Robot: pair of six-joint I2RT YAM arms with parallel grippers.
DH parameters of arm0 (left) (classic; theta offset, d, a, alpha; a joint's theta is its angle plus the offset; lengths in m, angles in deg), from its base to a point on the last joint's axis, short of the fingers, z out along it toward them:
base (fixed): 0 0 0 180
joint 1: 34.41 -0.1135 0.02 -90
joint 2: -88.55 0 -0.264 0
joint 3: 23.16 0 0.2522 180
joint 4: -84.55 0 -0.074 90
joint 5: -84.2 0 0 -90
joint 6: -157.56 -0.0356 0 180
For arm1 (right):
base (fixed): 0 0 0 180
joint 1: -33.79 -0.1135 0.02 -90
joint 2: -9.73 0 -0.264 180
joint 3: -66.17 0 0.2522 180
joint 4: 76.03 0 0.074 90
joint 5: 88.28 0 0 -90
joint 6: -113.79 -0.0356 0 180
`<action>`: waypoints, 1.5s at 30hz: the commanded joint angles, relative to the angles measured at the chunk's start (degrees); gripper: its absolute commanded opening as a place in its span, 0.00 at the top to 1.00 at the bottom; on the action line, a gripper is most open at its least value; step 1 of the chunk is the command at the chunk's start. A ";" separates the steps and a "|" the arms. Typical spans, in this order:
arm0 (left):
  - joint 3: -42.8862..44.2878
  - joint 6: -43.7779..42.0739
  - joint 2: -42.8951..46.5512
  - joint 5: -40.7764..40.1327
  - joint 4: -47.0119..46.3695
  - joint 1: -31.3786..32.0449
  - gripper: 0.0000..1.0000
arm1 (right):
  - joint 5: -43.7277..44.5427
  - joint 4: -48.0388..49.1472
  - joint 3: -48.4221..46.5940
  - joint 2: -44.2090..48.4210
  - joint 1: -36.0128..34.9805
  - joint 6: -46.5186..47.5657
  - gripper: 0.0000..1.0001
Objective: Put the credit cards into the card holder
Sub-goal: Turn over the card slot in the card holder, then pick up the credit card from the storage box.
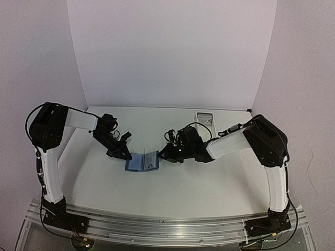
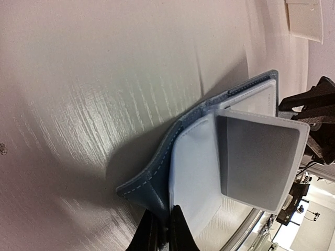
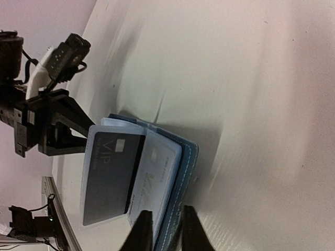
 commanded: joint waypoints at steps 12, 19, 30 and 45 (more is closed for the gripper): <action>-0.47 -2.56 0.07 -3.82 0.80 0.14 1.00 | 15.03 -14.22 -7.88 6.20 -2.13 11.23 0.65; 1.28 -6.33 2.50 -6.23 3.23 0.13 0.87 | 12.72 -14.44 -11.95 6.75 -2.04 14.91 0.60; -0.01 -9.05 6.95 -10.00 3.68 0.10 0.48 | 13.54 -31.46 -18.46 12.07 11.59 18.08 0.44; 7.15 -13.28 6.39 -11.42 3.69 -1.15 0.16 | 31.42 -38.44 -35.52 -1.00 21.75 102.03 0.19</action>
